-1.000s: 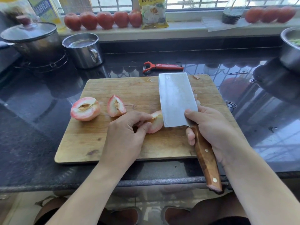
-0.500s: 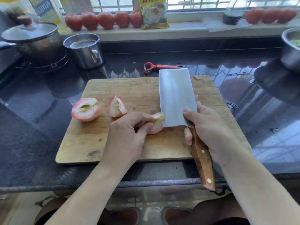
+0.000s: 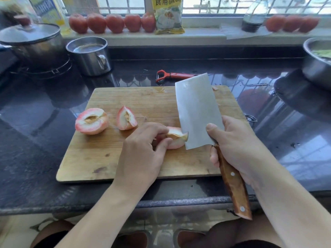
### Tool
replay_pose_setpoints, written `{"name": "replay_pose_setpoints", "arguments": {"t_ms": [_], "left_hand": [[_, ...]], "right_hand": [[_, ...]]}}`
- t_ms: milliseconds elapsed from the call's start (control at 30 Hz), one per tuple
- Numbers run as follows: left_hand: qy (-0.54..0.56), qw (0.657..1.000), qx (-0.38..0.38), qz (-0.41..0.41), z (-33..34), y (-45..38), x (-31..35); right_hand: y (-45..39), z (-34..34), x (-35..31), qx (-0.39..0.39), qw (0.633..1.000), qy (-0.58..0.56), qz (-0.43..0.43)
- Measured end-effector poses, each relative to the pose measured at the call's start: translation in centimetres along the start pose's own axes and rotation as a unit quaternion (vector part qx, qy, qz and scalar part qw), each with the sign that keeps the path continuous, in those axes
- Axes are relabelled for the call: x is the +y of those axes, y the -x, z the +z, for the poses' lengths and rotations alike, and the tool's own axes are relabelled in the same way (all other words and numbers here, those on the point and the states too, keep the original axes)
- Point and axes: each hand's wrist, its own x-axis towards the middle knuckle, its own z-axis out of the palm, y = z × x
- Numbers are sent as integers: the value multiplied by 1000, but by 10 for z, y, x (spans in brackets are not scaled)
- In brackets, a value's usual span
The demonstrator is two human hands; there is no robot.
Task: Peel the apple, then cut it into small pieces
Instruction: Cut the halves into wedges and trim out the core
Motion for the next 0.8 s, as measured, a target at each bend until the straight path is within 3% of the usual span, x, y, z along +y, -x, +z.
{"name": "replay_pose_setpoints", "arguments": {"t_ms": [533,800], "left_hand": [[41,999,4,-30,-2,-5,-3],[36,999,15,5,0,-2,-4]], "right_hand": [[5,4,5,1,1000,13,-6],[4,1,1,-8,1000,26,8]]}}
